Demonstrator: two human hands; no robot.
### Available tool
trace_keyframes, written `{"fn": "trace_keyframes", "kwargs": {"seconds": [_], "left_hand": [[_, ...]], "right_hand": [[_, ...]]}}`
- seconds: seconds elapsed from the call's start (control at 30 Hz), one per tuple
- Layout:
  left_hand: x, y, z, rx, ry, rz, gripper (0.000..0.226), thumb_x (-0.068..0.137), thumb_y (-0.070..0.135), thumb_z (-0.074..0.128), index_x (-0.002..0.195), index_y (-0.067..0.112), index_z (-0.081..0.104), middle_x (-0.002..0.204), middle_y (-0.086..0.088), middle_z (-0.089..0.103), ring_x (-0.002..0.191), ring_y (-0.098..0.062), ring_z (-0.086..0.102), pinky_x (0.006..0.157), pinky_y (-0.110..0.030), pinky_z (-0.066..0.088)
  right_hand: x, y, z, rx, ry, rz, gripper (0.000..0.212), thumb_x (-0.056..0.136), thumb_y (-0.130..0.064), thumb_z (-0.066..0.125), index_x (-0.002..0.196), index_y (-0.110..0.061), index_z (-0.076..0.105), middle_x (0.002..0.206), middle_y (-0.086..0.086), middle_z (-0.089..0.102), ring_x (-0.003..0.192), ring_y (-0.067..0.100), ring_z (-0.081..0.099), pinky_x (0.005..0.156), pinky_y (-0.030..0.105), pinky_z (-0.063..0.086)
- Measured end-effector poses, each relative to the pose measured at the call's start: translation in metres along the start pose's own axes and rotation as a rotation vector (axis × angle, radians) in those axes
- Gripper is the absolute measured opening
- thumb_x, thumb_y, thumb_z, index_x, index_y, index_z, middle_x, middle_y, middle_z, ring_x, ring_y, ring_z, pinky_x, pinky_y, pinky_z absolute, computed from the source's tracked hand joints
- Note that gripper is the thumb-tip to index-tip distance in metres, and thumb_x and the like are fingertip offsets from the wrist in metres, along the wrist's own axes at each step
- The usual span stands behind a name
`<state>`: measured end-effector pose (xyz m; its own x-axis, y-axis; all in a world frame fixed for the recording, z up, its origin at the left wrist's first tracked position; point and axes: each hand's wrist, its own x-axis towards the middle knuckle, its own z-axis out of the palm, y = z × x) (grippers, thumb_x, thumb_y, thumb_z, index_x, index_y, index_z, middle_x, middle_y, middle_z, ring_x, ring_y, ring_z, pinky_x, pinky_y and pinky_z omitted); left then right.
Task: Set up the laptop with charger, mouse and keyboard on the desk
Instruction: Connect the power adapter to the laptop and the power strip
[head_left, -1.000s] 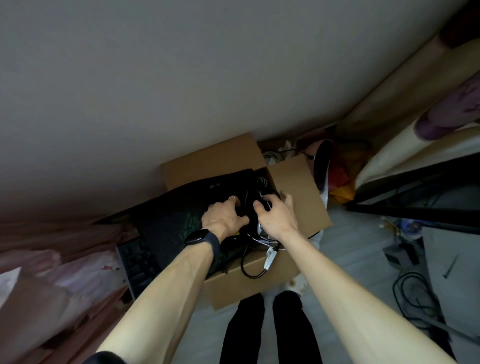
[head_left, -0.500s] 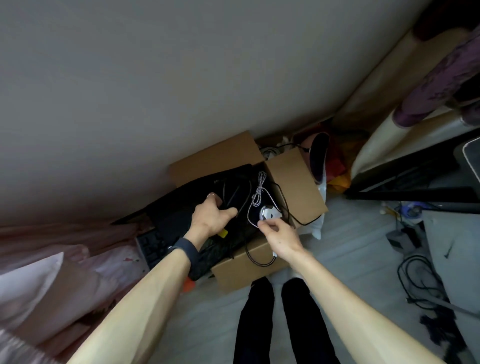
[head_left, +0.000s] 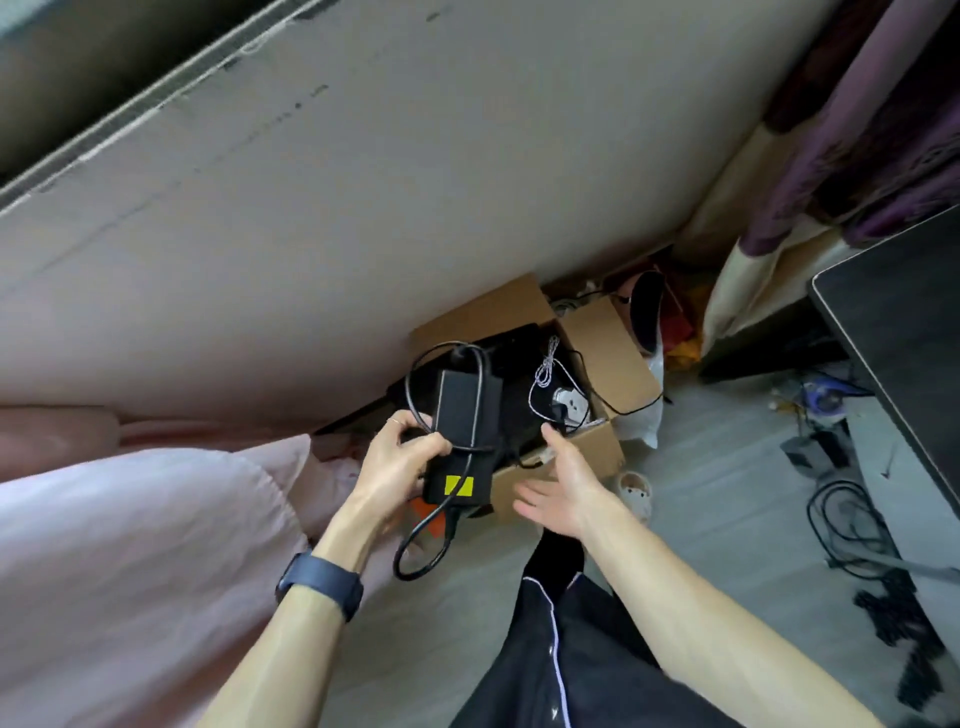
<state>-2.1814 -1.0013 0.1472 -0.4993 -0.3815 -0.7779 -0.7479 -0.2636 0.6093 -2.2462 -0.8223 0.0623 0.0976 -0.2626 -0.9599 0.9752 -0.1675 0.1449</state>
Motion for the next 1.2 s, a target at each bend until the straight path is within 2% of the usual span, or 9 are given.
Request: {"fn": "trace_keyframes", "kwargs": {"seconds": [0.1,0.17,0.27,0.4,0.5,0.63,0.87,1.03,1.2], "left_hand": [[-0.031,0.014,-0.017,0.002,-0.1,0.032,0.024,0.072,0.002,0.061,0.087,0.017,0.05,0.067,0.0,0.056,0.045,-0.009,0.049,0.044,-0.02,0.042],[-0.046,0.023,-0.028,-0.005,-0.125,0.06,0.025,0.072,-0.002,0.057,0.088,0.014,0.048,0.057,0.006,0.049,0.04,-0.004,0.04,0.038,-0.016,0.036],[-0.057,0.033,-0.041,-0.061,-0.091,0.084,0.025,0.068,0.002,0.058,0.086,0.018,0.05,0.06,0.005,0.045,0.043,-0.007,0.032,0.04,-0.017,0.034],[-0.054,0.043,-0.04,-0.083,-0.007,0.087,0.023,0.068,0.009,0.062,0.084,0.022,0.052,0.063,0.006,0.053,0.048,-0.01,0.035,0.053,-0.024,0.032],[-0.048,0.055,-0.02,-0.094,-0.051,0.097,0.023,0.064,0.015,0.066,0.08,0.026,0.054,0.063,0.004,0.046,0.051,-0.011,0.029,0.055,-0.027,0.024],[-0.043,0.074,0.034,-0.099,-0.245,0.135,0.025,0.062,0.017,0.072,0.078,0.029,0.057,0.085,-0.008,0.043,0.068,-0.018,0.036,0.058,-0.036,0.028],[-0.106,0.139,0.192,-0.012,-0.643,0.3,0.025,0.083,-0.006,0.055,0.087,0.017,0.046,0.057,0.005,0.05,0.042,-0.008,0.048,0.043,-0.021,0.042],[-0.189,0.143,0.316,0.157,-0.894,0.434,0.021,0.08,-0.003,0.057,0.089,0.014,0.048,0.056,0.006,0.042,0.038,-0.004,0.034,0.036,-0.016,0.032],[-0.283,0.108,0.425,0.141,-1.086,0.404,0.024,0.085,-0.009,0.053,0.09,0.013,0.046,0.058,-0.002,0.043,0.041,-0.009,0.041,0.041,-0.021,0.046]], "right_hand": [[-0.008,-0.009,0.012,0.256,-0.166,0.006,0.061,0.095,-0.042,0.064,0.136,-0.006,0.036,0.13,0.026,0.058,0.116,0.03,0.062,0.112,0.041,0.041],[-0.013,-0.013,0.025,0.298,-0.119,-0.06,0.026,0.101,-0.032,0.056,0.102,-0.01,0.043,0.085,0.011,0.065,0.07,0.017,0.062,0.076,0.028,0.05],[-0.03,-0.019,0.03,0.212,-0.054,-0.234,0.03,0.108,-0.022,0.037,0.079,-0.019,0.04,0.05,-0.005,0.039,0.036,0.007,0.034,0.044,0.019,0.024],[-0.083,-0.03,0.006,0.037,-0.075,-0.459,0.016,0.106,-0.018,0.042,0.102,-0.013,0.056,0.049,-0.007,0.036,0.041,0.008,0.033,0.041,0.021,0.02],[-0.135,-0.043,-0.033,-0.011,-0.071,-0.642,0.016,0.103,-0.024,0.047,0.096,-0.013,0.056,0.059,-0.003,0.038,0.051,0.012,0.044,0.052,0.027,0.023],[-0.198,-0.048,-0.096,0.073,-0.024,-0.808,0.024,0.103,-0.03,0.05,0.083,-0.016,0.052,0.061,-0.001,0.044,0.054,0.015,0.056,0.054,0.029,0.028],[-0.279,-0.02,-0.198,0.245,0.1,-1.027,0.025,0.102,-0.032,0.053,0.083,-0.016,0.052,0.054,-0.007,0.037,0.04,0.005,0.036,0.039,0.02,0.02],[-0.33,0.009,-0.258,0.078,0.224,-1.199,0.037,0.092,-0.049,0.066,0.1,-0.012,0.064,0.093,-0.005,0.071,0.045,0.006,0.022,0.042,0.017,0.019],[-0.385,0.043,-0.348,0.053,0.121,-1.39,0.074,0.074,-0.061,0.08,0.104,-0.001,0.049,0.088,0.022,0.04,0.058,0.025,0.036,0.055,0.028,0.036]]}}
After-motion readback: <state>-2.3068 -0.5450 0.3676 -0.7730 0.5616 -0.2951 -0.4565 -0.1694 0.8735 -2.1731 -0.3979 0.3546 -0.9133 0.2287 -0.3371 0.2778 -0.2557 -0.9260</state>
